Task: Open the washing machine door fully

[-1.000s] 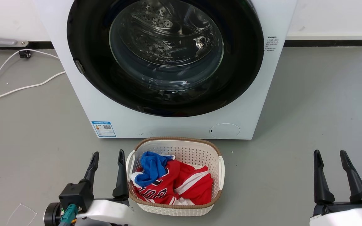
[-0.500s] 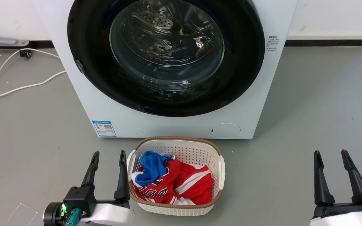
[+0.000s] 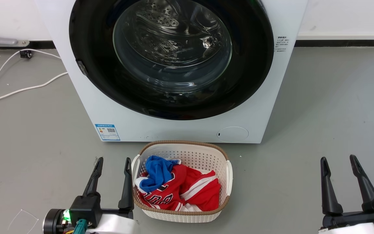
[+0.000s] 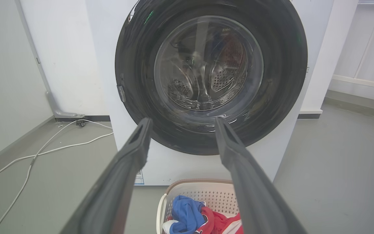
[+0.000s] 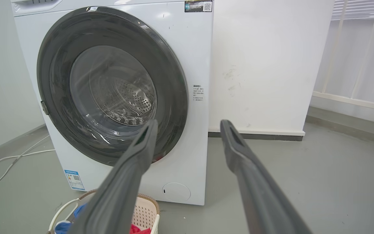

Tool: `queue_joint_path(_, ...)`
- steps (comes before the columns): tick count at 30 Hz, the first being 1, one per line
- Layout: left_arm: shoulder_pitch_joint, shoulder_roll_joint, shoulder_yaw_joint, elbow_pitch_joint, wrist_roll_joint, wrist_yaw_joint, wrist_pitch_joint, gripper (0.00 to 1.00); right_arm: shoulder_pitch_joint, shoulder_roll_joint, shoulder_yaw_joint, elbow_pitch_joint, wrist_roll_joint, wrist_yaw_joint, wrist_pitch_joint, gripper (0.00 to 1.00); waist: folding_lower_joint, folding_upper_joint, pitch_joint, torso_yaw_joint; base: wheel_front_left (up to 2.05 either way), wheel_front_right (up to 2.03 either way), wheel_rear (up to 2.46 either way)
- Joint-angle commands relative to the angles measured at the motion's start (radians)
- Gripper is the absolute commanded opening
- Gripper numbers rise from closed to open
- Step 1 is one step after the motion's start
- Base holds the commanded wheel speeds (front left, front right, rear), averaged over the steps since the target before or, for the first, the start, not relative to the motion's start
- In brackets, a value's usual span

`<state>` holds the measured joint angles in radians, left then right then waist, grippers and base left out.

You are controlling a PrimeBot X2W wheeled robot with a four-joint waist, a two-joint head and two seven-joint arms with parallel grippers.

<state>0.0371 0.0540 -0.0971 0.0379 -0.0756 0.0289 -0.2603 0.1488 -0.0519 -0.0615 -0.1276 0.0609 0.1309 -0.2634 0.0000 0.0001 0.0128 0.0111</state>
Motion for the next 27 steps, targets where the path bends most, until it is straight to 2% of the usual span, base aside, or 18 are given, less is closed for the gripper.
queue_joint_path(1,0.012,-0.002,0.001,0.003,0.004,-0.001,-0.008,1.00,0.011,0.003,-0.002,-0.003,0.004,0.000,-0.002,1.00,0.0000,-0.0001,0.000,0.000,0.00,0.00,0.00)
queue_joint_path(6,0.013,-0.004,0.008,0.010,0.001,-0.009,-0.007,1.00,0.012,0.003,-0.002,0.004,0.024,0.000,-0.002,1.00,0.0000,-0.0001,0.001,0.001,0.00,0.00,0.00)
queue_joint_path(23,0.013,-0.004,0.004,0.022,-0.013,0.003,-0.007,1.00,0.012,0.003,0.004,0.032,0.046,0.000,-0.002,1.00,0.0000,-0.0001,0.001,0.001,0.00,0.00,0.00)
queue_joint_path(24,0.014,-0.004,0.004,0.022,-0.013,0.003,-0.007,1.00,0.011,0.003,0.003,0.035,0.045,0.000,-0.002,0.44,0.0000,-0.0001,0.001,0.001,0.00,0.00,0.00)
queue_joint_path(25,0.014,-0.004,0.004,0.023,-0.012,0.004,-0.007,1.00,0.010,0.003,0.001,0.038,0.044,0.000,-0.002,0.10,0.0000,-0.0001,0.001,0.001,0.00,0.00,0.00)
queue_joint_path(26,0.014,-0.004,0.004,0.024,-0.012,0.004,-0.007,1.00,0.009,0.003,0.000,0.040,0.043,0.000,-0.002,0.00,0.0000,-0.0001,0.001,0.000,0.00,0.00,0.00)
queue_joint_path(27,0.014,-0.004,0.005,0.024,-0.012,0.003,-0.007,1.00,0.008,0.003,0.000,0.042,0.043,0.000,-0.002,0.00,0.0000,-0.0001,0.001,0.000,0.00,0.00,0.00)
